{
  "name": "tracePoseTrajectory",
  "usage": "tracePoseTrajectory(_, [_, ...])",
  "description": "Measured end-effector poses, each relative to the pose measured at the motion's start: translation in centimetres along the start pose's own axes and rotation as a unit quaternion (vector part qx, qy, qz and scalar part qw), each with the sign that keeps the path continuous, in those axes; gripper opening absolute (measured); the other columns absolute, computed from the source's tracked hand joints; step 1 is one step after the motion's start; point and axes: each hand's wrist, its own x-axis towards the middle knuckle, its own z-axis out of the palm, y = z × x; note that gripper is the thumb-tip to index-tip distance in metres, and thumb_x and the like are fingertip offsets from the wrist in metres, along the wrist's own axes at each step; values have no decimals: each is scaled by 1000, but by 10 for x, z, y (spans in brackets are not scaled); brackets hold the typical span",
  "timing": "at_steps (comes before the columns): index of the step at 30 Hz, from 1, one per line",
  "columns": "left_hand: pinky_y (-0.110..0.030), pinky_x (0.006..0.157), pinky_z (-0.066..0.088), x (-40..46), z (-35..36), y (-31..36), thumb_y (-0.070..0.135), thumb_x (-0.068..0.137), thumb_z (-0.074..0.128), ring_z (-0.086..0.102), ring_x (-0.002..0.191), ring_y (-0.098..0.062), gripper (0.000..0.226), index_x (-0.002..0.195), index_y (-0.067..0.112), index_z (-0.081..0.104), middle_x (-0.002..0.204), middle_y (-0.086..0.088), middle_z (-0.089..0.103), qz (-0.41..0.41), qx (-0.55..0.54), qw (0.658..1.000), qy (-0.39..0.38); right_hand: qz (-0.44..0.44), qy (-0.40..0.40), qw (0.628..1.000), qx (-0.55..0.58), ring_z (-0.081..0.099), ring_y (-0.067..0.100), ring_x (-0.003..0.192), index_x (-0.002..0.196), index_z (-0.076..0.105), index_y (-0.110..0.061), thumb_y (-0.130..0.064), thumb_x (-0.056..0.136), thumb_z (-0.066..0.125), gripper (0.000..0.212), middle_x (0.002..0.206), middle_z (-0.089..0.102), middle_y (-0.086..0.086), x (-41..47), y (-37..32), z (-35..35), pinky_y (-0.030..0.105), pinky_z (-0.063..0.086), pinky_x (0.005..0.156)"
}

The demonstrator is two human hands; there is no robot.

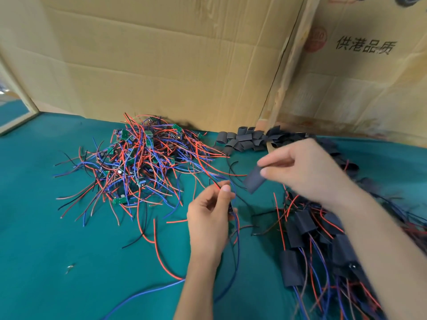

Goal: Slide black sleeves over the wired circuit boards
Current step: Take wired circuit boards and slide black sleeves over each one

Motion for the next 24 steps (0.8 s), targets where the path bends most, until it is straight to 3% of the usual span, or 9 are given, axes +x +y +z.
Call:
tracePoseTrajectory(3, [-15, 50, 45, 0, -1, -1, 13, 99, 61, 53, 52, -4, 19, 87, 10, 75, 71, 6, 69, -1, 6, 1000, -21, 0, 2, 995, 99, 74, 5, 77, 90, 82, -20, -5, 77, 82, 20, 81, 79, -5, -16, 0, 33, 29, 59, 83])
tracePoseTrajectory(5, [-14, 50, 42, 0, -3, -2, 13, 98, 63, 50, 50, -3, 18, 85, 11, 76, 61, 7, 62, 13, 33, 999, -30, 4, 18, 983, 185, 71, 11, 69, 88, 80, -17, -1, 77, 82, 20, 79, 78, -1, -21, 2, 45, 31, 58, 73])
tracePoseTrajectory(7, [-15, 51, 40, 1, -4, -3, 14, 97, 64, 46, 52, -5, 22, 78, 14, 74, 58, 8, 59, 31, 62, 997, -38, 8, 10, 963, 270, 66, 15, 62, 89, 78, -15, 0, 76, 85, 21, 82, 77, 1, -24, 5, 49, 28, 55, 65])
tracePoseTrajectory(9, [-22, 52, 38, 2, -4, -4, 16, 97, 65, 43, 54, -7, 30, 68, 19, 68, 55, 9, 54, 37, 75, 995, -48, 1, -16, 946, 325, 63, 15, 68, 94, 78, -16, 1, 73, 87, 28, 91, 76, 1, -27, 9, 51, 24, 55, 69])
tracePoseTrajectory(12, [-27, 56, 38, 2, -3, -3, 18, 98, 65, 40, 57, -8, 35, 64, 27, 66, 55, 14, 51, 27, 80, 994, -63, -4, -26, 937, 349, 63, 16, 74, 101, 77, -20, 0, 69, 89, 40, 101, 76, 8, -31, 12, 57, 25, 56, 79])
tracePoseTrajectory(15, [-27, 57, 39, 1, -4, -4, 15, 99, 63, 42, 57, -8, 34, 68, 29, 67, 57, 14, 53, 30, 87, 994, -65, 6, -19, 933, 359, 60, 17, 69, 108, 74, -25, -1, 63, 93, 54, 96, 78, 7, -30, 11, 63, 27, 55, 76])
tracePoseTrajectory(19, [-35, 57, 45, 3, -5, -7, 14, 99, 62, 50, 58, -17, 14, 93, 21, 73, 64, -7, 60, 30, 79, 995, -61, -4, 31, 939, 342, 69, 12, 76, 96, 79, -25, -17, 56, 96, 44, 91, 79, 0, -29, 12, 60, 26, 55, 76])
tracePoseTrajectory(21, [-28, 54, 50, 1, -4, -9, 15, 100, 61, 57, 57, -13, 14, 99, 21, 73, 67, -2, 68, 27, 83, 994, -61, -17, 61, 935, 349, 70, 9, 77, 93, 79, -23, -12, 59, 96, 39, 90, 80, 0, -27, 12, 54, 19, 54, 72])
tracePoseTrajectory(24, [-24, 51, 47, -2, -3, -11, 26, 102, 55, 55, 51, -11, 19, 97, 25, 73, 67, 0, 70, 47, 122, 988, -77, -18, 136, 903, 407, 72, 12, 75, 89, 80, -21, -6, 61, 93, 34, 87, 80, 4, -25, 13, 39, 20, 54, 70])
